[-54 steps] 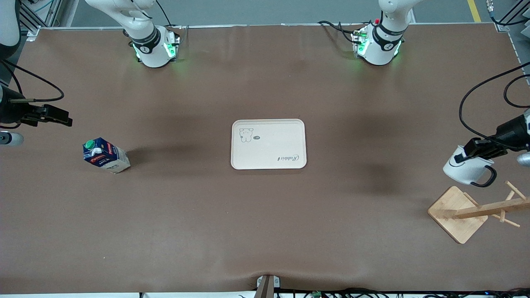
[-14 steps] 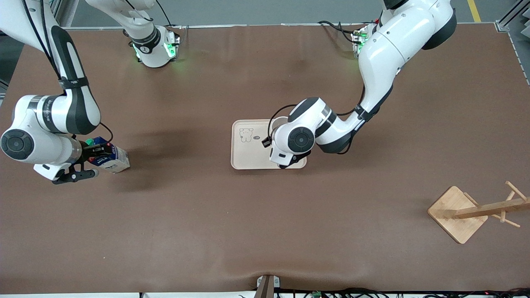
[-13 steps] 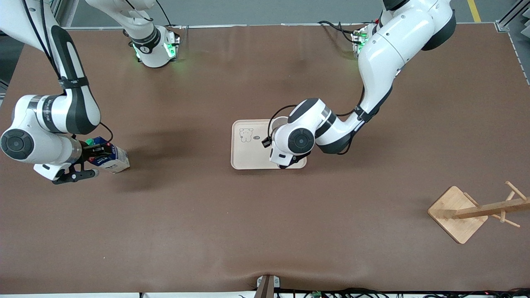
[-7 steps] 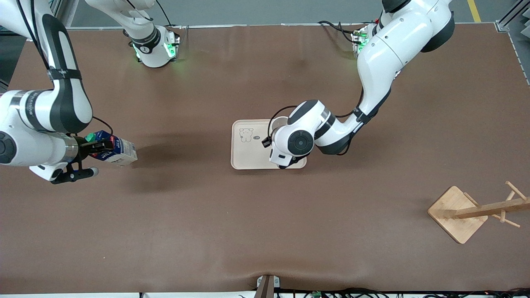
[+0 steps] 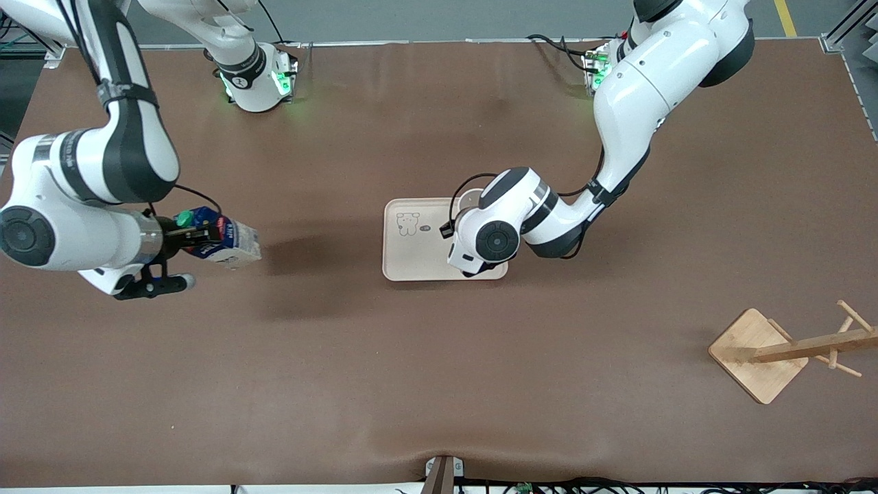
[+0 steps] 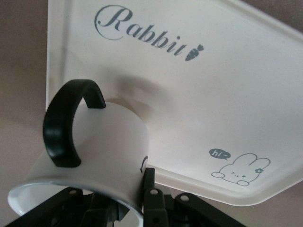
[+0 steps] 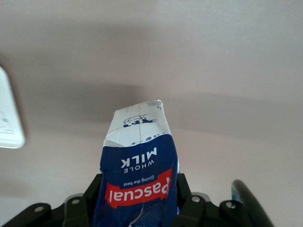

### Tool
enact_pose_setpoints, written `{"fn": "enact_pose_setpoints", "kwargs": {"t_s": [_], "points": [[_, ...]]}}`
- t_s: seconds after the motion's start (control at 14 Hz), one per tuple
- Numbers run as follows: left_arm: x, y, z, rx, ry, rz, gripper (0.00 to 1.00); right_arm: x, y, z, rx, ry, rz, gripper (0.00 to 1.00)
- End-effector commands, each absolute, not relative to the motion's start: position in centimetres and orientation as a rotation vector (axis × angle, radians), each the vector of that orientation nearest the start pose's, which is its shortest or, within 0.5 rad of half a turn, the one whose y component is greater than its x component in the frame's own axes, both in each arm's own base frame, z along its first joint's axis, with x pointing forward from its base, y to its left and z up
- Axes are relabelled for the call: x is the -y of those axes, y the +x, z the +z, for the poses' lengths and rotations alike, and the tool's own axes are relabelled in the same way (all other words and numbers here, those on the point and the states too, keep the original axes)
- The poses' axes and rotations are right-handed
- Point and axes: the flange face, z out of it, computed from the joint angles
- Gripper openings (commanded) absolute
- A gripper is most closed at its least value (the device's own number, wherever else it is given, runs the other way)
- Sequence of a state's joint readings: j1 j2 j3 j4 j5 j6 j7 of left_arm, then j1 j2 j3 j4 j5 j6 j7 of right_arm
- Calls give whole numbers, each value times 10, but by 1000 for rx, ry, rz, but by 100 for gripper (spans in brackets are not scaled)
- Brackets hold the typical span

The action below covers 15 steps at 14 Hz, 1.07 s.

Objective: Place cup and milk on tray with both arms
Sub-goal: 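Lower the mug onto the tray while the right gripper lifts the milk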

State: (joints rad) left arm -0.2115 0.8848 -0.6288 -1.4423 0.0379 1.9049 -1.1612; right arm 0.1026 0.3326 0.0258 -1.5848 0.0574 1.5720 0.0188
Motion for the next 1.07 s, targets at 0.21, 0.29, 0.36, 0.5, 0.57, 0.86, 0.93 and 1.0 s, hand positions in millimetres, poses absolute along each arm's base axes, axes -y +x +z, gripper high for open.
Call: {"fn": "enact_pose_setpoints", "kwargs": {"t_s": [0.21, 0.29, 0.36, 0.5, 0.57, 0.86, 0.93, 1.0], "points": [[446, 527, 211, 626, -2978, 830, 26, -139, 608, 446, -7, -3015, 517, 0], [446, 526, 211, 628, -2976, 829, 94, -145, 606, 446, -30, -3007, 522, 0], [451, 523, 216, 614, -2982, 814, 100, -155, 604, 448, -39, -3011, 521, 0], [449, 527, 222, 632, -2988, 809, 100, -175, 602, 460, -87, -3021, 501, 0], [449, 529, 231, 635, -2999, 793, 100, -197, 596, 462, -128, -3031, 505, 0], [434, 544, 304, 651, -3046, 656, 100, -285, 579, 453, -341, -3040, 524, 0], [428, 545, 331, 635, -3052, 618, 100, -311, 574, 445, -381, -3037, 544, 0], [412, 553, 355, 654, -3057, 561, 100, -333, 572, 439, -438, -3037, 516, 0]]}}
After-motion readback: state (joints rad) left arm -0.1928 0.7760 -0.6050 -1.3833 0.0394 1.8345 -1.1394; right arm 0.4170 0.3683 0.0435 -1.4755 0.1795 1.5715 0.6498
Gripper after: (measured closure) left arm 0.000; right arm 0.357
